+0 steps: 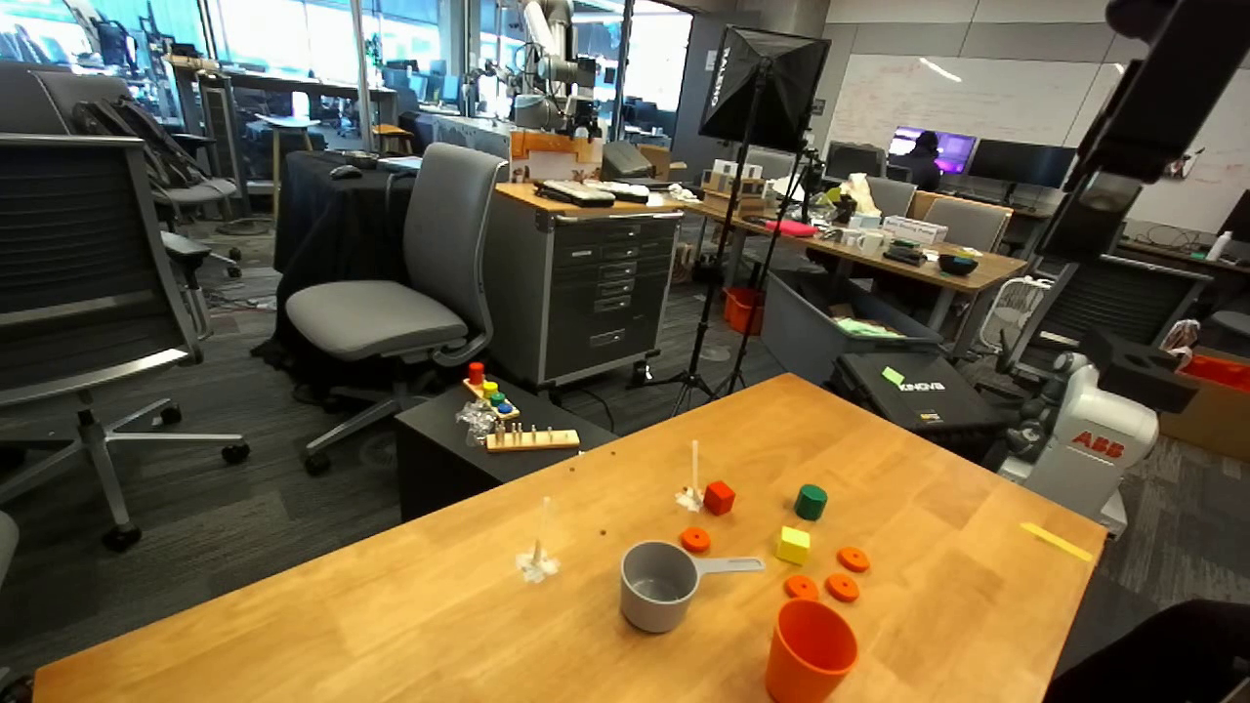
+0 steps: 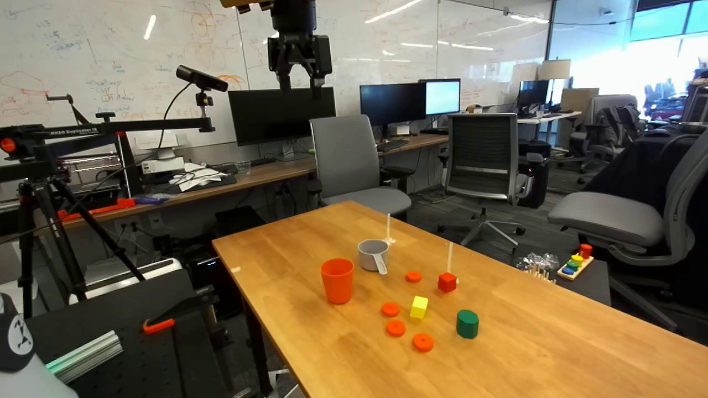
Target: Put the blocks in the grey cup
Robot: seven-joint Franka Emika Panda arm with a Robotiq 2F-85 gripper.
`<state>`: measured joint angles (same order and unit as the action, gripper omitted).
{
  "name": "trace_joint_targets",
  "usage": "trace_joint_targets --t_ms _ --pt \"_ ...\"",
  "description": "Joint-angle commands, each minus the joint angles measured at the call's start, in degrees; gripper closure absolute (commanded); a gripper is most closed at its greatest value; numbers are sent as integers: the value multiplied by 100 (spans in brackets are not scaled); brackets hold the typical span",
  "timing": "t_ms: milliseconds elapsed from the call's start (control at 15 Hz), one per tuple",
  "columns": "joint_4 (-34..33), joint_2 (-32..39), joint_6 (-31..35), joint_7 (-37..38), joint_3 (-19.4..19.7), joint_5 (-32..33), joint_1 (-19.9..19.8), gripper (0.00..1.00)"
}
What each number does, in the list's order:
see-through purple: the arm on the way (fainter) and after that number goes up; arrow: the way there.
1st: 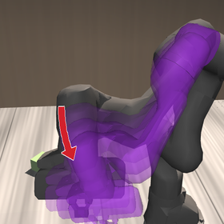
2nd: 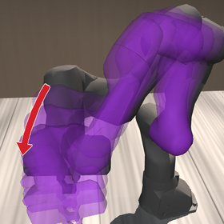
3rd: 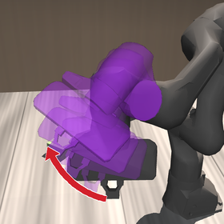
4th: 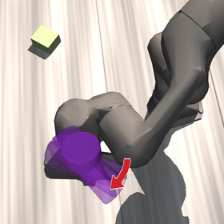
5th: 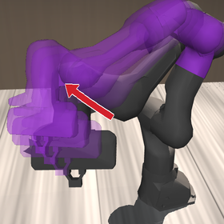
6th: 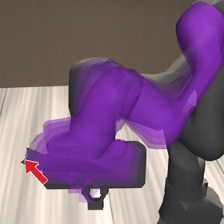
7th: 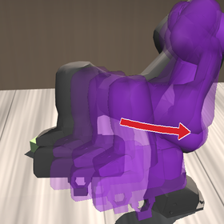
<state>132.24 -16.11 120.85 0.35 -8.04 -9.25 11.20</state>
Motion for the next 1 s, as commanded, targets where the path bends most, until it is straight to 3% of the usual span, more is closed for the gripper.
trace_joint_targets --t_ms 0,933 --pt "-11 1 -14 -6 -34 -9 -35 0" --pt "28 61 29 1 -38 34 -62 0"
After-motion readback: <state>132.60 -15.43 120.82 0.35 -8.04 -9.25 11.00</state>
